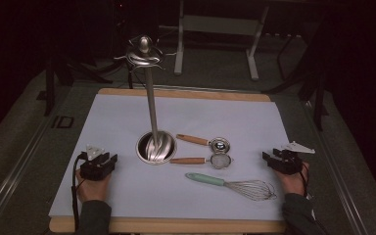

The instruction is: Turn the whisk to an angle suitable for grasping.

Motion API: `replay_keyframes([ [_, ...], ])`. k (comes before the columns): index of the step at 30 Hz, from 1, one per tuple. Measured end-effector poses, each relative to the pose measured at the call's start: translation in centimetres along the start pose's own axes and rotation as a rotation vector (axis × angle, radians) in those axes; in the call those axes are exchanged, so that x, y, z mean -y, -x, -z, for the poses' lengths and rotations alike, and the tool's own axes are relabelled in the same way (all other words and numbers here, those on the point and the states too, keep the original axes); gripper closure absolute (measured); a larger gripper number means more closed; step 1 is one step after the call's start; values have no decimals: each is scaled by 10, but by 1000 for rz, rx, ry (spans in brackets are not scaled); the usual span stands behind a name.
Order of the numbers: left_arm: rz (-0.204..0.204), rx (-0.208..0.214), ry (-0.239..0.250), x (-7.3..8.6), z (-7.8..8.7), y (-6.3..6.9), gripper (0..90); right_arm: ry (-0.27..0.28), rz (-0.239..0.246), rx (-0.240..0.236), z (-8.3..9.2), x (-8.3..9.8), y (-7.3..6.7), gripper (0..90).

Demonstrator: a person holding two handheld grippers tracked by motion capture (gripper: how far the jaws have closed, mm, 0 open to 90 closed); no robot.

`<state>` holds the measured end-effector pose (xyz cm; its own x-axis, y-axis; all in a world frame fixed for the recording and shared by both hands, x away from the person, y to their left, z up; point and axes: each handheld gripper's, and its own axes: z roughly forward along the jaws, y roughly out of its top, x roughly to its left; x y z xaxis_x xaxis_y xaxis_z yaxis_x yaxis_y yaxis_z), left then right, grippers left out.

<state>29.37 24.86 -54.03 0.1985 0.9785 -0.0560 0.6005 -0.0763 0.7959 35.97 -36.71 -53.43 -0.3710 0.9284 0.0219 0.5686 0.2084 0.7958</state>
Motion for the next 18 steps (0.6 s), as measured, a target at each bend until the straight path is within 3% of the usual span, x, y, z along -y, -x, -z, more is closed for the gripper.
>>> replay_keyframes([
  [9,-44,57,30,2,3,2,680,-9,24,-12,-1,0,-2,503],
  [14,-70,65,25,2,2,5,681,-25,32,-79,-1,-2,0,528],
  [18,-73,56,22,2,2,5,677,-40,5,-130,-1,-3,1,575],
])
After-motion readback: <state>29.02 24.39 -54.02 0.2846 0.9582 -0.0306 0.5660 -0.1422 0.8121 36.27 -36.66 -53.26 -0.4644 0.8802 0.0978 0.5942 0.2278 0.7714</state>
